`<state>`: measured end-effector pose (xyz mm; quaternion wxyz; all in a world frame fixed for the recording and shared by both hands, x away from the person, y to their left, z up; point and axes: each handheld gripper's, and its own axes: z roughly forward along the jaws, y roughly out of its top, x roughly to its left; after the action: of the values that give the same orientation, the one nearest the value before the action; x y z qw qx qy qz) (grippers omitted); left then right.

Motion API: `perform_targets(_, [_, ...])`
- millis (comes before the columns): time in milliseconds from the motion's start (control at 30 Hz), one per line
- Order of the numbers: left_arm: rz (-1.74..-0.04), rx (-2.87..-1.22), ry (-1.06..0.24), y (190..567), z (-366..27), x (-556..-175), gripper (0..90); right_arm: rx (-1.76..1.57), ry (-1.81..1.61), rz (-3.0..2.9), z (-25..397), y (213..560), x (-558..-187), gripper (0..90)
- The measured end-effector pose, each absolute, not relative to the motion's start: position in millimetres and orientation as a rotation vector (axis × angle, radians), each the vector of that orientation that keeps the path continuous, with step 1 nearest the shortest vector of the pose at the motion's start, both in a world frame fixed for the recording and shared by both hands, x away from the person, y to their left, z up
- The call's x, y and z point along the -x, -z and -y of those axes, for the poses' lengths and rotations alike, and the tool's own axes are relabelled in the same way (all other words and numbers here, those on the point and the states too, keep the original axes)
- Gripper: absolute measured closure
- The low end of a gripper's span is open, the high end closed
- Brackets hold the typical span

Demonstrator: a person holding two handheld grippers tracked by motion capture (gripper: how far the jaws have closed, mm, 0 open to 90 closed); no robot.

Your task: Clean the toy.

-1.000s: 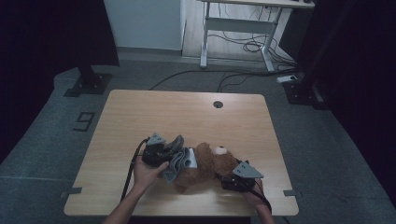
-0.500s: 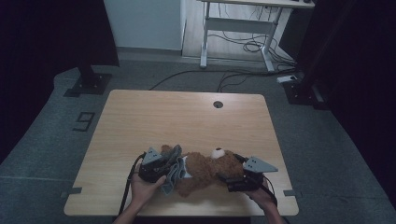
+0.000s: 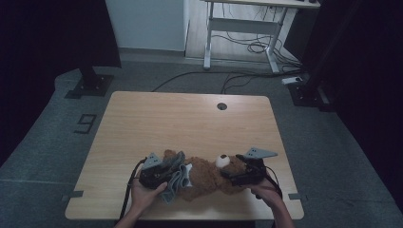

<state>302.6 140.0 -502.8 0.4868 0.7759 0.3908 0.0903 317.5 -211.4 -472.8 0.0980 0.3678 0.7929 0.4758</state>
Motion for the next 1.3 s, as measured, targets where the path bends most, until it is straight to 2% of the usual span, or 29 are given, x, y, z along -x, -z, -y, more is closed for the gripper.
perform_targets(100, [-0.929,-1.906,-0.181,503,-135,-299,76.9,-1.176,-1.25,-2.422,213,498,-316,1.5])
perform_targets(200, [-0.926,-1.92,-0.168,504,-133,-298,76.8,-1.233,-1.281,-2.428,217,506,-315,1.9])
perform_targets(300, [-0.948,-1.933,-0.101,504,-135,-301,76.5,-1.236,-1.258,-2.438,216,508,-312,7.2])
perform_targets(433, [-0.976,-1.914,-0.014,509,-137,-305,76.7,-1.137,-1.224,-2.451,209,505,-306,30.8])
perform_targets(500, [-0.987,-1.89,0.049,511,-138,-308,78.2,-1.059,-1.215,-2.443,205,502,-301,39.9])
perform_targets(667, [-1.016,-1.791,0.146,514,-141,-315,80.6,-0.987,-1.302,-2.348,205,500,-296,50.5])
perform_targets(933, [-1.049,-1.729,0.079,497,-156,-338,80.8,-0.897,-1.385,-2.193,191,489,-308,51.0])
perform_targets(1067, [-1.094,-1.713,-0.009,488,-163,-365,80.7,-0.822,-1.443,-2.069,180,488,-333,46.6])
perform_targets(1133, [-1.146,-1.727,-0.038,493,-162,-389,80.5,-0.808,-1.442,-2.026,175,496,-357,44.1])
perform_targets(1300, [-1.168,-1.7,-0.001,502,-161,-401,80.2,-0.872,-1.413,-2.038,176,512,-380,37.8])
